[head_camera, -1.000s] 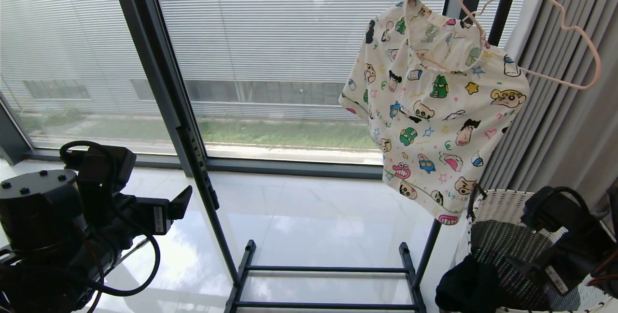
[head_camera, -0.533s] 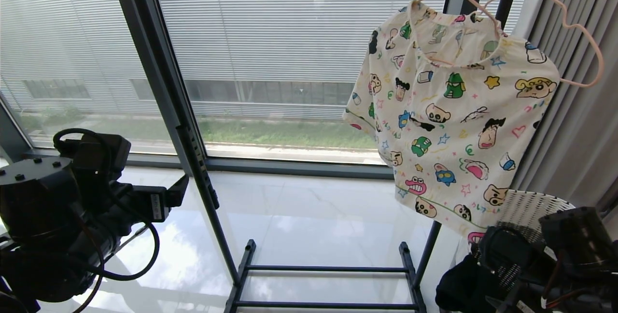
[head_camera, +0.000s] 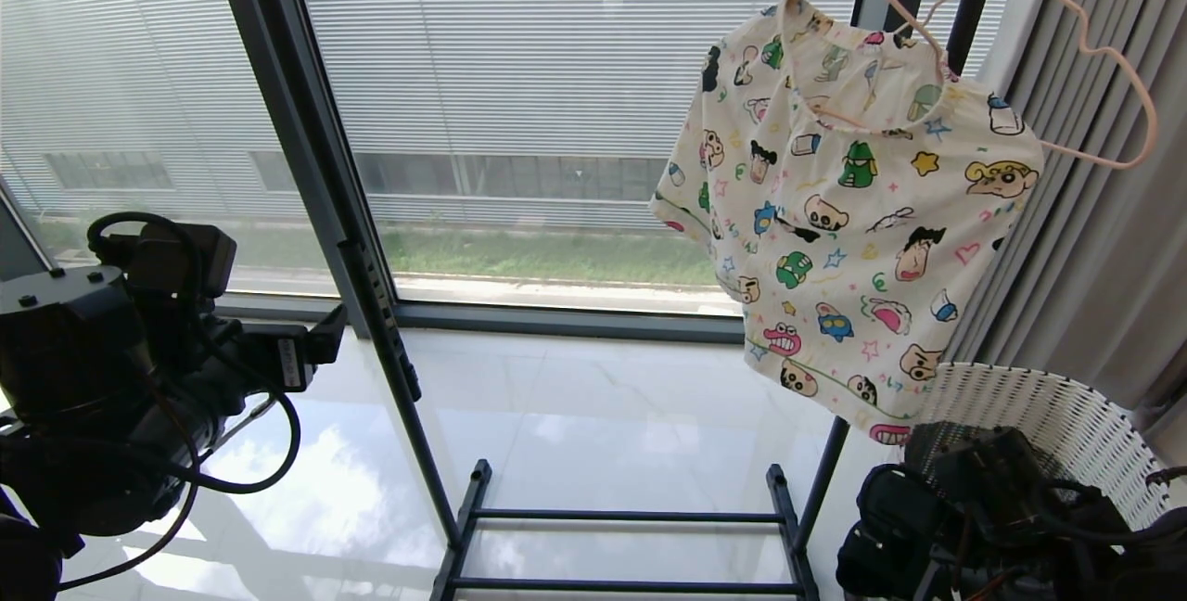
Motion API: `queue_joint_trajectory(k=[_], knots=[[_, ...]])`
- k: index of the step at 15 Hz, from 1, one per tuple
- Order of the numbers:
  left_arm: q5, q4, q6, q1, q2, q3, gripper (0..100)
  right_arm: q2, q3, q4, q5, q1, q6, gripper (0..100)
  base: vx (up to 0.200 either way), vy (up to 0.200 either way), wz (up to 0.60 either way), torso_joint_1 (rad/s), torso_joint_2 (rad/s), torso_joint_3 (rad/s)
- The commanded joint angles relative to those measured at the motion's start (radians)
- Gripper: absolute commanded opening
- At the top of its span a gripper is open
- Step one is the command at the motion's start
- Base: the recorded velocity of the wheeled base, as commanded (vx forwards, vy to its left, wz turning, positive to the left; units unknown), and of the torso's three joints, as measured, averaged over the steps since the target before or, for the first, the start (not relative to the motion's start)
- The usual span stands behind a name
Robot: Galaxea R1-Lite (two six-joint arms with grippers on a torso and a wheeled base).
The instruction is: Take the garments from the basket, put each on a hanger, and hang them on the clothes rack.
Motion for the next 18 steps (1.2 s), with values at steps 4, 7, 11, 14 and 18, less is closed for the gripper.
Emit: queue_joint_trajectory(k=[4,7,11,14,18], knots=[[0.000,0.000,0.030,0.013,0.002,-0.019,100,0.131,0.003,-0.048,-0.030,-0.034,0.008,100,0.000,0.000,0.00,0.000,0.00,0.000],[-0.002,0.000,0.032,0.019,0.002,-0.027,100,0.177,0.041,-0.165,-0.035,-0.083,0.014,100,0.000,0.000,0.00,0.000,0.00,0.000],[-0.002,0.000,0.033,0.019,0.002,-0.027,100,0.263,0.135,-0.384,-0.073,-0.087,0.014,100,0.000,0.000,0.00,0.000,0.00,0.000],[-0.002,0.000,0.035,0.019,-0.001,-0.025,100,0.312,0.152,-0.522,-0.078,-0.091,0.014,100,0.000,0.000,0.00,0.000,0.00,0.000],[0.000,0.000,0.035,0.019,-0.006,-0.024,100,0.317,0.150,-0.547,-0.078,-0.096,0.014,100,0.000,0.000,0.00,0.000,0.00,0.000]])
